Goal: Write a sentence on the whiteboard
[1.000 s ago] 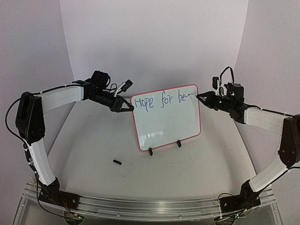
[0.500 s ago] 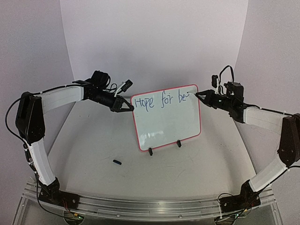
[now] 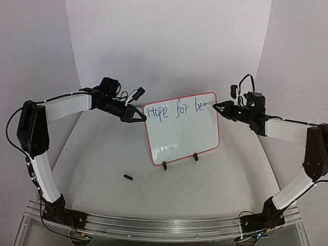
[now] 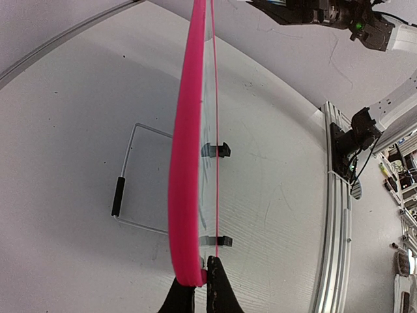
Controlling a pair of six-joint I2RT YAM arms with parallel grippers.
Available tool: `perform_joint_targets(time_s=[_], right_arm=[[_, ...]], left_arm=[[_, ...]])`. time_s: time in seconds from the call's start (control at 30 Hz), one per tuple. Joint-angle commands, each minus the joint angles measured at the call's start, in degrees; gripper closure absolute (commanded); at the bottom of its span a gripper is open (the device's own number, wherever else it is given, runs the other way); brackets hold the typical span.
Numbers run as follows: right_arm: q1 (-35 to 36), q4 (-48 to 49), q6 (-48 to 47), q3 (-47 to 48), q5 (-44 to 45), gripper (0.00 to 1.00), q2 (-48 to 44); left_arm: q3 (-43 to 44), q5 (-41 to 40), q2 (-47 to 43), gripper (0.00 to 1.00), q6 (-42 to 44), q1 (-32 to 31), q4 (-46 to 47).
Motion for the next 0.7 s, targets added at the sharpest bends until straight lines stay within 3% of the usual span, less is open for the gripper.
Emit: perform_joint_targets(time_s=[0.0, 0.4, 0.67], right_arm=[[-0.10, 0.80, 0.76, -3.10, 1.22, 1.00, -2.28], [-0.11, 0.01, 0.09, -2.72, 4.62, 1.00, -4.95], [-0.10, 0.10, 0.49, -0.83, 2.18, 1.00, -5.69]], left_arm=[[-0.99, -4.53, 0.96, 1.00, 4.93, -2.49, -7.67], [-1.09, -4.69, 0.78, 1.00, 4.92, -2.66, -7.73], [-1.08, -4.79, 0.87, 1.00, 4.96, -2.66, -7.70]])
